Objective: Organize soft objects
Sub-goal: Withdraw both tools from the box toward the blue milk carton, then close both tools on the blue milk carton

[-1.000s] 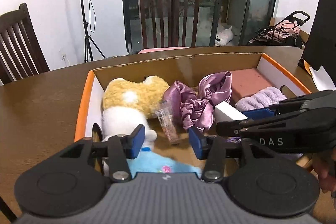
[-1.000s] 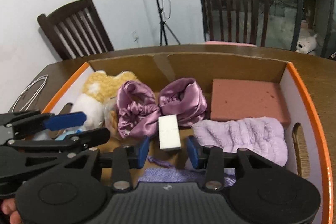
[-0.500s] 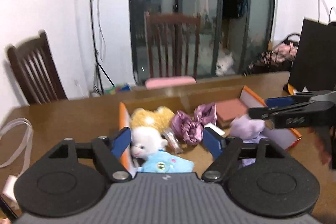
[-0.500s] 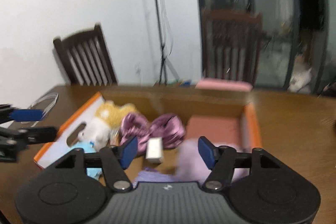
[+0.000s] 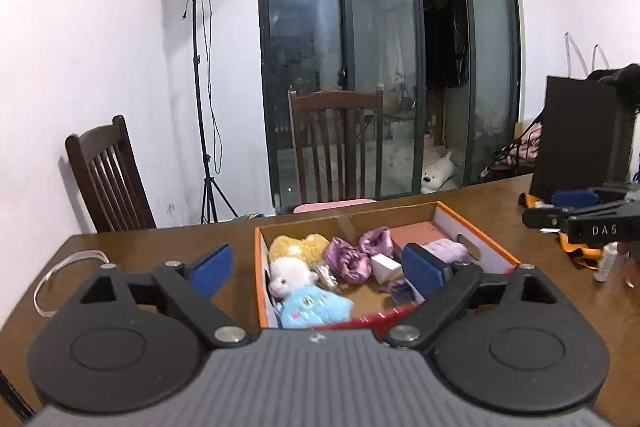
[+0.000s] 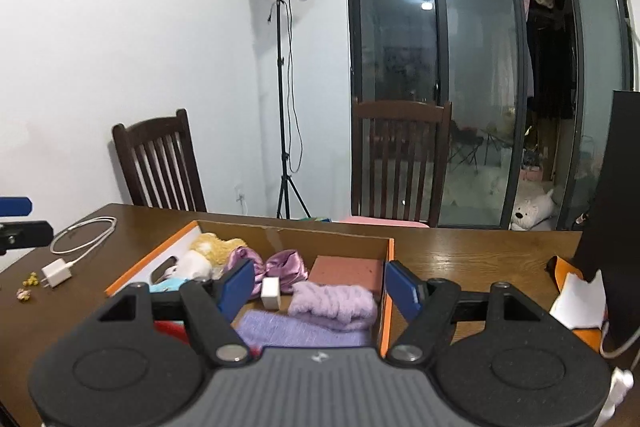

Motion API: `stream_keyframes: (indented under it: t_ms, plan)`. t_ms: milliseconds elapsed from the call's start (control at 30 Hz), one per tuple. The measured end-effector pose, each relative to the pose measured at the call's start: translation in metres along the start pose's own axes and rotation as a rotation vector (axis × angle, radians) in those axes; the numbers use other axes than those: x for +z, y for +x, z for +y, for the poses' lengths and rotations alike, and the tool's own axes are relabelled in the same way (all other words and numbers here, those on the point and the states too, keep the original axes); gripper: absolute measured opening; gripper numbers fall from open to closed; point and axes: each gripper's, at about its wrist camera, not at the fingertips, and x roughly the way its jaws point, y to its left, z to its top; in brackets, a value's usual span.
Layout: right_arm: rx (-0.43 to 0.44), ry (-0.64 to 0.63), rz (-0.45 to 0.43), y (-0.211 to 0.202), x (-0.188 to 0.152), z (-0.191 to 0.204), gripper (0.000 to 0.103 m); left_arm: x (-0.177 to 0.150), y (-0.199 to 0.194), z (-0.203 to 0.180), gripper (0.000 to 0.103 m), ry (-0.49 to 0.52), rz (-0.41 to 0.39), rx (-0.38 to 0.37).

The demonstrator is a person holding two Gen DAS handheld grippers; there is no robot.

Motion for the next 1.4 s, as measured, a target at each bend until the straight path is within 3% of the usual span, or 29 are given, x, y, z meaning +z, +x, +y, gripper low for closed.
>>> stream_keyframes:
  t_ms: [267, 400, 567, 800, 900, 967, 1133, 1200, 1267, 1367, 1400]
  plan:
    - [0.077, 0.03, -0.039, -0.082, -0.086, 0.026, 0.074, -0.09, -0.084, -0.023, 0.099, -0.077, -0.025, 0.002]
    - [0.125, 0.099, 0.013, -0.11, -0.134, 0.035, 0.075, -0.127, -0.109, -0.027, 0.1, -0.131, 0.037, -0.023]
    - [0.136, 0.121, 0.085, -0.112, -0.161, 0.037, 0.075, -0.129, -0.108, -0.02, 0.099, -0.14, 0.049, 0.002]
    - [0.121, 0.182, 0.079, -0.098, -0.159, 0.031, 0.074, -0.119, -0.07, -0.007, 0.098, -0.314, 0.091, -0.069]
    - [0.111, 0.187, 0.068, -0.079, -0.146, 0.032, 0.07, -0.105, -0.036, -0.011, 0.085, -0.317, 0.115, -0.104]
    - [0.129, 0.188, 0.06, -0.06, -0.132, 0.032, 0.062, -0.095, -0.011, -0.019, 0.075, -0.294, 0.121, -0.117]
    - [0.172, 0.258, 0.076, 0.01, -0.101, 0.028, 0.046, -0.072, 0.061, -0.026, 0.067, -0.362, 0.168, -0.188]
    - [0.169, 0.313, 0.096, 0.039, -0.094, 0.026, 0.041, -0.071, 0.087, -0.03, 0.061, -0.367, 0.182, -0.174]
    - [0.147, 0.356, 0.109, 0.064, -0.094, 0.027, 0.037, -0.075, 0.107, -0.031, 0.045, -0.394, 0.212, -0.169]
    - [0.171, 0.423, 0.137, 0.085, -0.105, 0.026, 0.028, -0.087, 0.124, -0.03, 0.028, -0.425, 0.262, -0.223]
    - [0.185, 0.433, 0.133, 0.087, -0.108, 0.026, 0.028, -0.089, 0.126, -0.031, 0.029, -0.422, 0.269, -0.225]
